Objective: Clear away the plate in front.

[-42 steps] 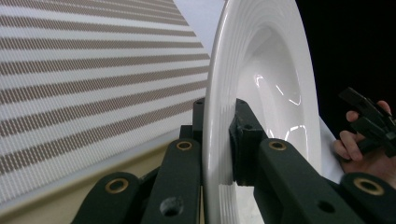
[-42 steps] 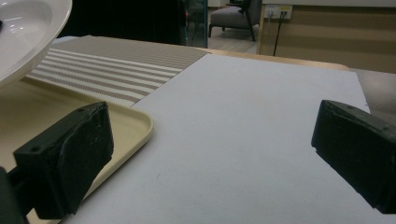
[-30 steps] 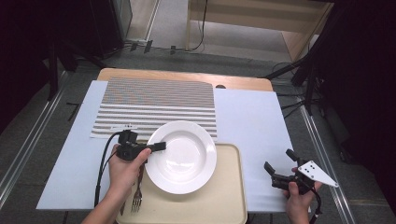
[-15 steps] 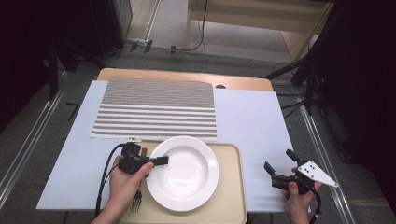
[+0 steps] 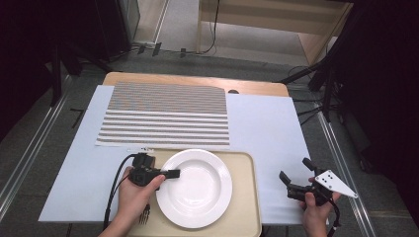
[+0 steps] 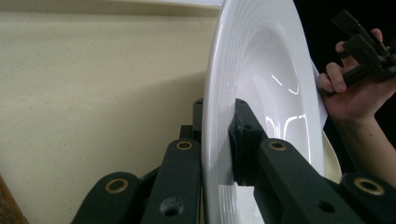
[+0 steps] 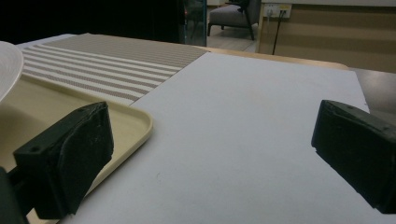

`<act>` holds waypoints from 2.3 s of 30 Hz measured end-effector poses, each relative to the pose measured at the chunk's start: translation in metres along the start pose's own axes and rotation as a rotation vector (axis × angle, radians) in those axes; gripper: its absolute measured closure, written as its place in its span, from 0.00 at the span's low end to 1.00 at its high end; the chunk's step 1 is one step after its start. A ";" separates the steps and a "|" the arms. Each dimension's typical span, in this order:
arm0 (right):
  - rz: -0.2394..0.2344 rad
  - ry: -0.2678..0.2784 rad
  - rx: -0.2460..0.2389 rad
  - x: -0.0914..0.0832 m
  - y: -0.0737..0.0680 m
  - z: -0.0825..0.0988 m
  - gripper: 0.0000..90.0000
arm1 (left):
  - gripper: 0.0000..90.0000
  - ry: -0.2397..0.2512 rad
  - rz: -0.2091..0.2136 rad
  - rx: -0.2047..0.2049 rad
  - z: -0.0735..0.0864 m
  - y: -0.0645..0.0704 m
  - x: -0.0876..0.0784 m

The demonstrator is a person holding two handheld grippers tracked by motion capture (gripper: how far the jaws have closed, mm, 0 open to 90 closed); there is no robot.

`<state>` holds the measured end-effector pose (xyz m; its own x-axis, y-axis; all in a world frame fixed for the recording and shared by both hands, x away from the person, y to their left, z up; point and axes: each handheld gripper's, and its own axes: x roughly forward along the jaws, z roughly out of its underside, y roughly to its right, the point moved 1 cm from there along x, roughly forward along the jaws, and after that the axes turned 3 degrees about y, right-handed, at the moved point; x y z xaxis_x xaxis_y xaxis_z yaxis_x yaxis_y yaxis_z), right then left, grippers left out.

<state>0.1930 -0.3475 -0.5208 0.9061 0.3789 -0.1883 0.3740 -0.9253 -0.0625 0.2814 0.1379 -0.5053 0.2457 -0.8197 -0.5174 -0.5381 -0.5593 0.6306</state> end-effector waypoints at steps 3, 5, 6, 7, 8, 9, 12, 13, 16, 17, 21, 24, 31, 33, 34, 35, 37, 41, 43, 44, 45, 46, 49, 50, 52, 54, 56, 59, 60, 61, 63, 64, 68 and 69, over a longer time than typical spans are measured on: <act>0.001 0.001 -0.001 0.000 0.000 0.000 0.00 | 0.90 -0.018 -0.003 0.028 -0.003 0.001 0.001; 0.001 0.000 0.000 0.000 0.000 0.000 0.00 | 0.89 -0.018 -0.032 0.051 -0.004 0.003 0.002; 0.000 0.000 0.000 0.000 0.000 0.000 0.00 | 0.88 -0.025 -0.085 0.069 -0.003 0.004 0.003; 0.001 0.000 0.000 0.000 0.000 0.000 0.00 | 0.85 -0.030 -0.124 0.087 -0.003 0.005 0.004; 0.001 -0.001 0.002 0.000 0.000 0.000 0.00 | 0.83 -0.037 -0.130 0.078 -0.003 0.005 0.005; 0.001 -0.001 0.001 0.000 0.000 0.000 0.00 | 0.83 -0.035 -0.125 0.079 -0.003 0.004 0.004; 0.002 0.000 0.000 0.000 0.000 0.000 0.00 | 0.83 -0.044 -0.142 0.109 -0.003 0.007 0.003; 0.001 -0.001 0.002 0.000 0.000 0.000 0.00 | 0.82 -0.047 -0.152 0.121 -0.003 0.008 0.003; 0.001 -0.001 0.002 0.000 0.000 0.000 0.00 | 0.79 -0.054 -0.186 0.139 -0.002 0.008 0.003; 0.000 -0.001 0.000 0.000 0.000 0.000 0.00 | 0.77 -0.054 -0.199 0.146 -0.002 0.008 0.003; 0.001 0.000 0.000 0.000 0.000 0.000 0.00 | 0.70 -0.039 -0.264 0.178 -0.001 0.010 0.002; 0.002 -0.001 0.000 0.000 0.000 0.000 0.00 | 0.65 -0.029 -0.288 0.183 -0.002 0.009 0.000; 0.004 0.000 0.001 0.000 0.000 0.000 0.00 | 0.55 0.018 -0.263 0.191 -0.002 0.007 -0.004; 0.004 0.001 0.000 0.000 0.000 0.000 0.00 | 0.55 0.052 -0.255 0.196 -0.004 0.007 -0.009; 0.004 0.000 0.001 0.000 0.000 0.000 0.00 | 0.53 0.063 -0.252 0.200 -0.005 0.008 -0.010; 0.005 0.000 0.003 0.000 0.000 0.000 0.00 | 0.51 0.070 -0.249 0.207 -0.005 0.009 -0.011; 0.004 0.000 -0.001 0.000 0.000 0.000 0.00 | 0.45 0.090 -0.242 0.221 -0.005 0.011 -0.013; 0.002 -0.001 0.000 0.000 0.000 0.000 0.00 | 0.37 0.140 -0.229 0.236 -0.006 0.011 -0.019; 0.003 0.001 -0.001 0.000 0.000 0.000 0.00 | 0.33 0.164 -0.217 0.241 -0.007 0.010 -0.023; 0.003 0.000 -0.001 0.000 0.000 0.000 0.00 | 0.33 0.176 -0.216 0.245 -0.007 0.009 -0.025; 0.004 0.001 -0.001 0.000 0.000 0.000 0.00 | 0.30 0.192 -0.226 0.245 -0.007 0.008 -0.027; 0.003 0.001 -0.001 0.000 0.000 0.000 0.00 | 0.28 0.201 -0.207 0.242 -0.008 0.007 -0.030; 0.003 -0.001 0.000 0.000 0.000 0.000 0.00 | 0.22 0.226 -0.196 0.262 -0.008 0.006 -0.036; 0.004 -0.002 0.001 0.000 0.000 0.000 0.00 | 0.18 0.234 -0.199 0.264 -0.008 0.006 -0.037; 0.004 -0.002 0.000 0.000 0.000 0.000 0.00 | 0.12 0.250 -0.183 0.273 -0.008 0.003 -0.041; 0.004 -0.002 0.000 0.000 0.000 0.000 0.00 | 0.08 0.274 -0.179 0.282 -0.008 0.001 -0.044; 0.004 -0.002 0.000 0.000 0.000 0.000 0.00 | 0.01 0.284 -0.151 0.297 -0.008 0.000 -0.048; 0.004 -0.002 -0.003 0.000 0.000 0.000 0.00 | 0.00 0.311 -0.158 0.306 -0.008 -0.002 -0.053; 0.005 -0.002 -0.004 0.000 0.000 0.000 0.00 | 0.00 0.319 -0.169 0.312 -0.008 -0.003 -0.055; 0.003 -0.002 -0.005 0.000 0.000 0.000 0.00 | 0.00 0.332 -0.175 0.316 -0.007 -0.004 -0.057; 0.004 -0.003 -0.007 0.000 0.000 0.000 0.00 | 0.00 0.342 -0.182 0.321 -0.007 -0.007 -0.061; 0.004 -0.002 -0.005 0.000 0.000 0.000 0.00 | 0.00 0.352 -0.190 0.324 -0.007 -0.008 -0.062; 0.005 -0.001 -0.006 0.000 0.000 0.000 0.00 | 0.00 0.376 -0.212 0.340 -0.006 -0.013 -0.069; 0.005 -0.002 -0.006 0.000 0.000 0.000 0.00 | 0.00 0.376 -0.217 0.343 -0.006 -0.015 -0.070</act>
<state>0.1930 -0.3471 -0.5209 0.9075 0.3742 -0.1907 0.3706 -0.9271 -0.0553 0.2765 0.2032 -0.4748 0.6170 -0.7131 -0.3329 -0.6595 -0.6993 0.2757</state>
